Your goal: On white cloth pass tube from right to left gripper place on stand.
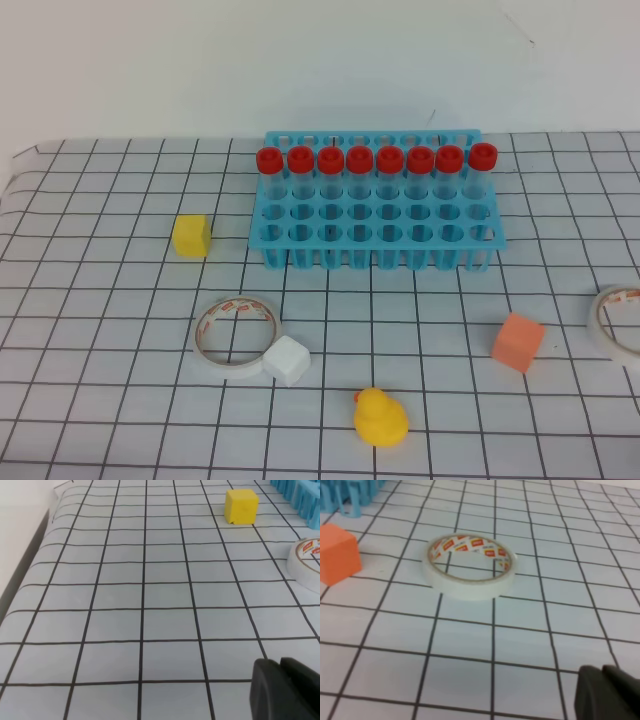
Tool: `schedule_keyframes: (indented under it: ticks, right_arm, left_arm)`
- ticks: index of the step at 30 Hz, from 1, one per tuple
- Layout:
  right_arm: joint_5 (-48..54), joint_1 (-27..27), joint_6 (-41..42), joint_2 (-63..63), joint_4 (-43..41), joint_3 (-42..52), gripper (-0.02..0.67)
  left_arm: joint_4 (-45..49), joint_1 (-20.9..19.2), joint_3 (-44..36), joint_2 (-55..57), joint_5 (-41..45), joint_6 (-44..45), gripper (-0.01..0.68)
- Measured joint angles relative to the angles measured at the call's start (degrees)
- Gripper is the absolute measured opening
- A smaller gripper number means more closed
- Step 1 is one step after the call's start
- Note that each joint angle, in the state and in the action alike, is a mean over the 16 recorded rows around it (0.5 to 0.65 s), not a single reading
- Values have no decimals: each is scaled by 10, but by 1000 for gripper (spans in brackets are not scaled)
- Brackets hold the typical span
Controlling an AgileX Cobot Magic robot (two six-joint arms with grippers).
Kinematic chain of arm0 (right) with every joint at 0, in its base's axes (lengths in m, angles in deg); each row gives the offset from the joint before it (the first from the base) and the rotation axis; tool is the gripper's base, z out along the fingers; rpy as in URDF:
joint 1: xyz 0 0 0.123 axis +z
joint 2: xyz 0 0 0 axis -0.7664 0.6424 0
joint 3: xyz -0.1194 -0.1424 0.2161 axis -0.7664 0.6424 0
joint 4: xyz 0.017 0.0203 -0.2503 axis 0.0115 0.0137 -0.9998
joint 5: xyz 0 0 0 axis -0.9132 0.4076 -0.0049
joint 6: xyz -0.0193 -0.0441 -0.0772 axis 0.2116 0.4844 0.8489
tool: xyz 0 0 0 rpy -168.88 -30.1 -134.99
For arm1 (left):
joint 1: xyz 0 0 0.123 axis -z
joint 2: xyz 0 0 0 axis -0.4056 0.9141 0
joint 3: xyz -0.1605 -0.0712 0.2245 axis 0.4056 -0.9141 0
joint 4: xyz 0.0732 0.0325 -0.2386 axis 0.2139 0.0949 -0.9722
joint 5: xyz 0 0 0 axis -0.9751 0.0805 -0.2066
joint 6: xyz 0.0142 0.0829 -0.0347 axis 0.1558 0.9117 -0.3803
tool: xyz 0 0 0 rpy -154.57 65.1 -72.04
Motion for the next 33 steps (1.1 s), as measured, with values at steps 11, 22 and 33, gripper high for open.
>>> schedule_keyframes:
  ticks: [11,22,33]
  right_arm:
    - [0,23,-4,0,0,0,-1]
    - [0,23,-4,0,0,0,-1]
    - [0,23,-5,0,0,0,-1]
  left_arm:
    - [0,0,0,0,0,0,0]
    - [0,0,0,0,0,0,-1]
    - [0,0,0,0,0,0,-1]
